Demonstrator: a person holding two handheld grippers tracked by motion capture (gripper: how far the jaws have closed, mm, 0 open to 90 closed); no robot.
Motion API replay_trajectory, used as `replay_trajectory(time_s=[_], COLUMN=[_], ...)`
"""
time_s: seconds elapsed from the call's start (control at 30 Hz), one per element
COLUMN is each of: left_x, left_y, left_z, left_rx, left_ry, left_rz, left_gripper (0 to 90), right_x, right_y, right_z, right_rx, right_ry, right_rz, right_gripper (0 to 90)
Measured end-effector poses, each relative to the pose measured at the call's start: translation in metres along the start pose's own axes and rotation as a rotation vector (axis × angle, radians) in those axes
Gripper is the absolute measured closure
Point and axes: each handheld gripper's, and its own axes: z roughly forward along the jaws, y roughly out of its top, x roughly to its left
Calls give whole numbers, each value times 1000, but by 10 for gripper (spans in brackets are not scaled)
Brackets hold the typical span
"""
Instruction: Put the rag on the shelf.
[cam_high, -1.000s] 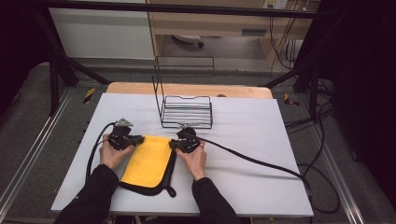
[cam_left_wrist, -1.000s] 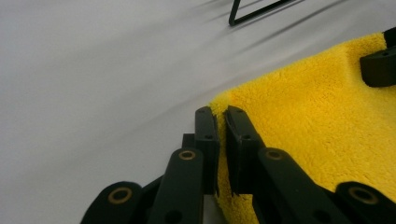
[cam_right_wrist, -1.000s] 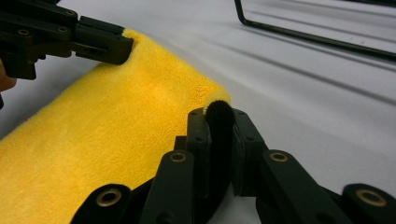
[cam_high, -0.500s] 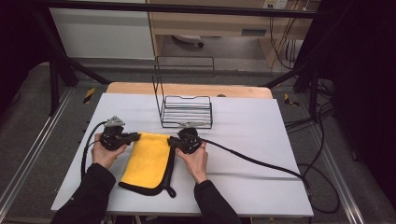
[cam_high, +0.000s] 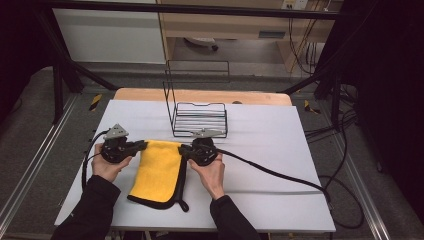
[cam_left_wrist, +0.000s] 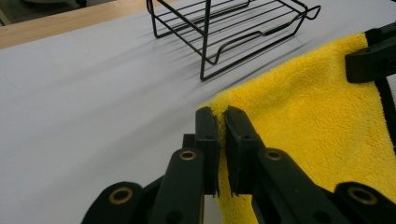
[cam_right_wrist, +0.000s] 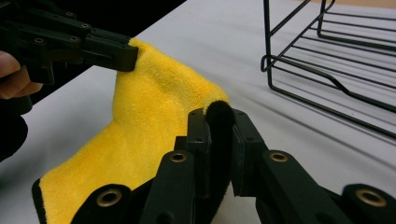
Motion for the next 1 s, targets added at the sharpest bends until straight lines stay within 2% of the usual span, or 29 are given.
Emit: replay_trajectory(time_s=[0.23, 0.57, 0.9, 1.0], left_x=[0, -8, -17, -20], left_y=[2, 13, 20, 22], left_z=[-20, -42, -52, -54], left_rx=[-46, -123, -185, -214], left_ry=[3, 6, 16, 21], left_rz=[-2, 0, 0, 11], left_gripper=[843, 843, 843, 843], right_x=[11, 21, 25, 25], right_y=[9, 22, 31, 34], right_z=[-6, -22, -37, -41], right_rx=[-39, -100, -157, -170], right_ry=[8, 8, 8, 13], right_rz=[-40, -89, -118, -125], right_gripper=[804, 805, 805, 805])
